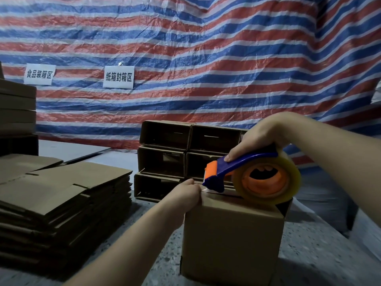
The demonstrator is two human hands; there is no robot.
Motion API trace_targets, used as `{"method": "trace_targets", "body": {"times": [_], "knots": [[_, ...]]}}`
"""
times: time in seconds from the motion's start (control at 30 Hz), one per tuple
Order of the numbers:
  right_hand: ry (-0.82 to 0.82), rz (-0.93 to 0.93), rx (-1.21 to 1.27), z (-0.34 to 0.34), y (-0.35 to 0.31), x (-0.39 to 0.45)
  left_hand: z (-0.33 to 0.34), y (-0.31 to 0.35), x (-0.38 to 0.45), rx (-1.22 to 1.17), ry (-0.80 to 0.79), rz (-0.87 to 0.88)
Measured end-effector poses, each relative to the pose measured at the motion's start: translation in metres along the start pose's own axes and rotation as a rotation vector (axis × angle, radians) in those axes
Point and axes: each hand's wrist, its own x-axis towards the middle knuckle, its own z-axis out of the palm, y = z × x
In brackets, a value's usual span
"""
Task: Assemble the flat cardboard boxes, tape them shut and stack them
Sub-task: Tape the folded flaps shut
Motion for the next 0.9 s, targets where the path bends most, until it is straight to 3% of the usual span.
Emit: {"method": "trace_targets", "body": {"times": [0.3,0.53,0.6,0.67,0.73,0.83,0.9], "knots": [[-0.066,0.098,-0.021,-0.015,0.062,-0.01,0.003,-0.004,0.002,0.026,0.06,0.029],[-0.021,0.096,-0.088,0.0,0.065,-0.001,0.001,-0.003,-0.004,0.072,0.062,0.116],[-0.034,0.103,-0.099,0.0,0.063,-0.003,0.002,0.002,-0.009,0.226,0.145,0.268],[-0.053,0.109,-0.114,0.0,0.06,-0.003,0.004,0.007,-0.018,0.537,0.263,0.489],[-0.057,0.108,-0.116,0.0,0.06,-0.003,0.011,0.01,-0.026,0.861,0.257,0.671],[-0.06,0.11,-0.112,0.0,0.061,-0.001,0.027,0.003,-0.035,1.154,0.068,0.659],[-0.062,0.116,-0.103,0.0,0.062,-0.001,0.031,-0.003,-0.037,1.31,0.029,0.627]]}}
